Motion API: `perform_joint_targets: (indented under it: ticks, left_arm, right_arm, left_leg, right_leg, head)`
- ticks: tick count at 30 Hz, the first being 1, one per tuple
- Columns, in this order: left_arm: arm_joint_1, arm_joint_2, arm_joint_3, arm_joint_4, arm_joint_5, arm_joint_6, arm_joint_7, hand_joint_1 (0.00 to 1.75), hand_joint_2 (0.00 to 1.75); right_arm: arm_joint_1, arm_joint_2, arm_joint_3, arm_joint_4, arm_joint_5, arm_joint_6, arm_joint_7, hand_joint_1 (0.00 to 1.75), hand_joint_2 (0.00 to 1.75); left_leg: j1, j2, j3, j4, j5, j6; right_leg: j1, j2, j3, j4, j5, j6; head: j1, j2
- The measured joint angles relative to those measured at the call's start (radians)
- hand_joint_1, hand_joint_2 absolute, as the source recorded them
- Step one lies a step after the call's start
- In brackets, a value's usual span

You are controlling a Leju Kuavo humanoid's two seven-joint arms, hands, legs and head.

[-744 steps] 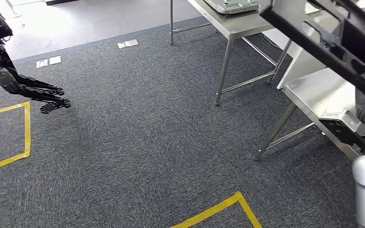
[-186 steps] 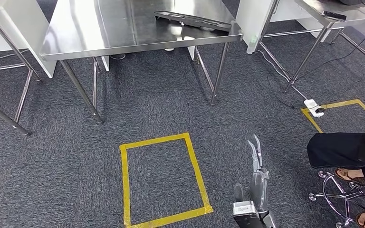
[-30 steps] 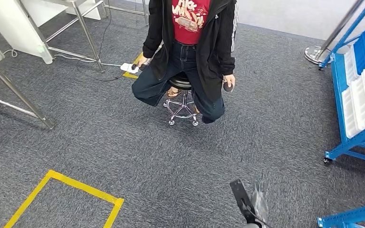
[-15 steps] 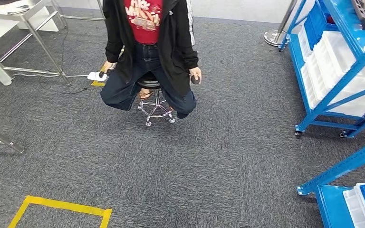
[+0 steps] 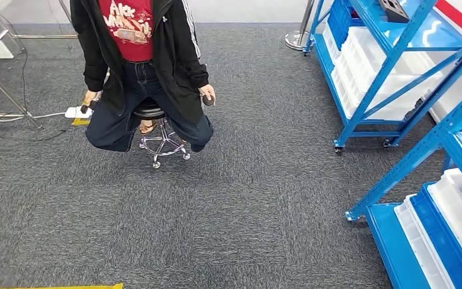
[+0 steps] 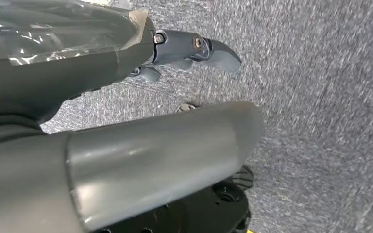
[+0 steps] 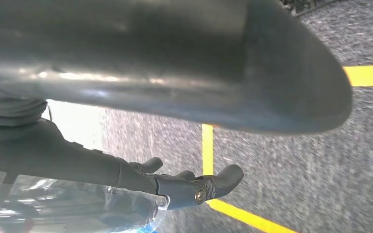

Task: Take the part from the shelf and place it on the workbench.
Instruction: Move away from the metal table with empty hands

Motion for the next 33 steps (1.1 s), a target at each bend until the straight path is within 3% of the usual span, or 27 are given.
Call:
perform_joint_targets:
  ticks: [1,3,5,7,8,10,11,13,15,17,18,20,21,22,23,24,25,27,29,31,33]
  left_arm:
    - [-0.001,-0.001,0.0,0.0,0.0,0.0,0.0,0.0,0.0]
    - [-0.001,-0.001,0.0,0.0,-0.001,0.0,-0.001,0.0,0.0]
    - [0.0,0.0,0.0,0.0,-0.002,0.001,-0.001,0.0,0.0]
    - [0.001,0.001,0.0,0.0,-0.004,0.004,-0.001,0.0,0.0]
    - [0.001,0.001,0.0,0.0,-0.004,0.005,-0.002,0.0,0.0]
    - [0.001,-0.001,0.0,0.0,-0.004,0.006,-0.002,0.0,0.0]
    - [0.001,-0.001,0.0,0.001,-0.004,0.006,-0.003,0.0,0.0]
    - [0.0,0.0,0.0,0.001,-0.004,0.006,-0.006,0.0,0.0]
    - [-0.003,0.001,0.0,0.001,-0.004,0.006,-0.008,0.0,0.0]
    - [-0.008,0.001,-0.001,0.001,-0.004,0.006,-0.009,0.0,0.0]
    - [-0.008,0.001,-0.001,0.001,-0.004,0.006,-0.009,0.0,0.0]
    - [-0.004,0.001,-0.001,0.001,-0.005,0.005,-0.008,0.0,0.0]
    - [-0.002,0.002,-0.001,0.001,-0.005,0.005,-0.007,0.0,0.0]
    - [0.0,0.002,-0.001,0.002,-0.006,0.006,-0.007,0.0,0.0]
    - [0.0,0.002,-0.001,0.002,-0.006,0.006,-0.006,0.0,0.0]
    - [0.001,0.002,-0.001,0.002,-0.006,0.006,-0.006,0.0,0.0]
    - [0.001,0.002,-0.001,0.002,-0.006,0.006,-0.006,0.0,0.0]
    - [0.0,0.002,-0.001,0.002,-0.005,0.005,-0.006,0.0,0.0]
    - [0.0,0.003,-0.001,0.002,-0.005,0.003,-0.006,0.0,0.0]
    - [-0.001,0.003,-0.001,0.002,-0.005,0.003,-0.008,0.0,0.0]
    - [-0.002,0.003,-0.001,0.002,-0.006,0.003,-0.009,0.0,0.0]
  right_arm:
    - [0.002,0.0,-0.001,0.001,0.0,0.0,0.0,0.0,0.0]
    - [0.003,0.0,-0.002,0.001,0.0,-0.001,0.0,0.0,0.0]
    - [0.002,0.001,-0.002,0.001,0.0,-0.001,0.0,0.0,0.0]
    - [0.004,0.0,-0.003,0.002,-0.001,-0.001,-0.001,0.0,0.0]
    - [0.006,0.0,-0.005,0.002,-0.001,-0.001,-0.003,0.0,0.0]
    - [0.007,-0.001,-0.008,0.002,-0.001,-0.002,-0.01,0.0,0.0]
    - [0.005,-0.001,-0.009,0.002,-0.001,-0.003,-0.014,0.0,0.0]
    - [0.002,0.001,-0.012,0.002,-0.001,-0.005,-0.019,0.0,0.0]
    - [0.003,0.001,-0.015,0.003,-0.001,-0.009,-0.02,0.0,0.0]
    - [0.006,0.001,-0.018,0.003,-0.001,-0.013,-0.02,0.0,0.0]
    - [0.006,0.001,-0.019,0.004,-0.001,-0.015,-0.02,0.0,0.0]
    - [0.004,0.001,-0.019,0.004,-0.001,-0.018,-0.02,0.0,0.0]
    - [0.003,0.001,-0.02,0.004,0.0,-0.018,-0.02,0.0,0.0]
    - [0.003,0.002,-0.021,0.004,0.0,-0.019,-0.02,0.0,0.0]
    - [0.004,0.002,-0.022,0.004,0.0,-0.019,-0.02,0.0,0.0]
    - [0.005,0.002,-0.023,0.005,0.001,-0.019,-0.019,0.0,0.0]
    - [0.006,0.002,-0.024,0.005,0.001,-0.019,-0.019,0.0,0.0]
    - [0.005,0.003,-0.025,0.005,0.001,-0.019,-0.019,0.0,0.0]
    - [0.003,0.005,-0.026,0.005,0.001,-0.019,-0.02,0.0,0.0]
    - [0.005,0.005,-0.026,0.005,0.002,-0.019,-0.02,0.0,0.0]
    - [0.007,0.005,-0.027,0.006,0.001,-0.02,-0.018,0.0,0.0]
  left_leg:
    - [-0.001,0.011,0.001,-0.006,0.006,0.009]
    - [0.001,0.037,0.002,-0.017,0.017,0.025]
    - [-0.001,0.065,-0.002,-0.018,0.02,0.03]
    - [-0.002,0.093,-0.005,-0.018,0.02,0.03]
    - [-0.002,0.106,-0.006,-0.018,0.019,0.029]
    - [-0.002,0.13,-0.001,-0.016,0.016,0.023]
    - [-0.004,0.142,0.001,-0.015,0.012,0.016]
    - [-0.01,0.161,0.007,-0.013,0.007,0.002]
    - [-0.009,0.177,0.012,-0.015,0.004,-0.009]
    - [-0.002,0.146,0.008,0.004,-0.016,-0.022]
    - [0.001,0.117,-0.007,0.039,-0.041,-0.026]
    - [0.004,0.066,-0.067,0.167,-0.113,-0.027]
    - [0.004,0.057,-0.101,0.234,-0.139,-0.026]
    - [0.004,0.054,-0.124,0.276,-0.147,-0.025]
    - [0.004,0.052,-0.13,0.281,-0.133,-0.023]
    - [0.004,0.049,-0.116,0.244,-0.099,-0.02]
    - [0.005,0.037,-0.086,0.175,-0.055,-0.016]
    - [0.006,-0.009,-0.03,0.05,0.0,-0.011]
    - [0.002,-0.027,-0.014,0.009,0.007,-0.006]
    - [-0.004,0.0,-0.012,-0.001,0.016,0.007]
    - [-0.004,0.027,-0.01,-0.013,0.027,0.023]
  right_leg:
    - [0.0,-0.008,-0.007,0.006,-0.002,0.004]
    - [0.001,-0.051,-0.04,0.068,-0.035,0.003]
    - [0.0,-0.087,-0.101,0.197,-0.096,0.0]
    - [-0.004,-0.095,-0.136,0.286,-0.127,0.009]
    - [-0.006,-0.099,-0.122,0.271,-0.12,0.018]
    - [-0.012,-0.131,-0.041,0.142,-0.081,0.037]
    - [-0.011,-0.155,0.0,0.074,-0.062,0.039]
    - [-0.006,-0.182,0.04,0.003,-0.044,0.026]
    - [-0.002,-0.163,0.036,0.0,-0.041,0.006]
    - [-0.009,-0.144,0.036,-0.003,-0.038,-0.011]
    - [-0.013,-0.134,0.038,-0.005,-0.035,-0.019]
    - [-0.01,-0.113,0.034,-0.005,-0.032,-0.032]
    - [-0.007,-0.1,0.032,-0.005,-0.031,-0.035]
    - [-0.004,-0.087,0.032,-0.005,-0.03,-0.035]
    - [-0.002,-0.074,0.032,-0.004,-0.03,-0.035]
    - [-0.001,-0.06,0.033,-0.003,-0.03,-0.035]
    - [-0.001,-0.047,0.035,-0.002,-0.03,-0.035]
    - [0.001,-0.022,0.034,0.002,-0.029,-0.031]
    - [0.003,-0.001,0.025,0.002,-0.023,-0.021]
    - [0.001,0.007,0.009,0.004,-0.019,-0.008]
    - [0.002,-0.032,-0.023,0.055,-0.044,-0.007]
  head:
    - [0.0,0.0]
    - [0.003,0.0]
    - [0.006,0.0]
    - [0.006,0.0]
    - [0.006,0.0]
    - [0.006,0.0]
    - [0.007,0.0]
    - [0.005,0.0]
    - [0.003,0.0]
    - [0.001,0.0]
    - [0.0,0.0]
    - [-0.002,0.0]
    - [-0.002,0.0]
    - [-0.002,0.0]
    - [-0.002,0.0]
    - [-0.002,0.0]
    - [-0.002,0.0]
    - [-0.002,0.0]
    - [-0.001,0.0]
    - [-0.001,0.0]
    - [0.001,0.0]
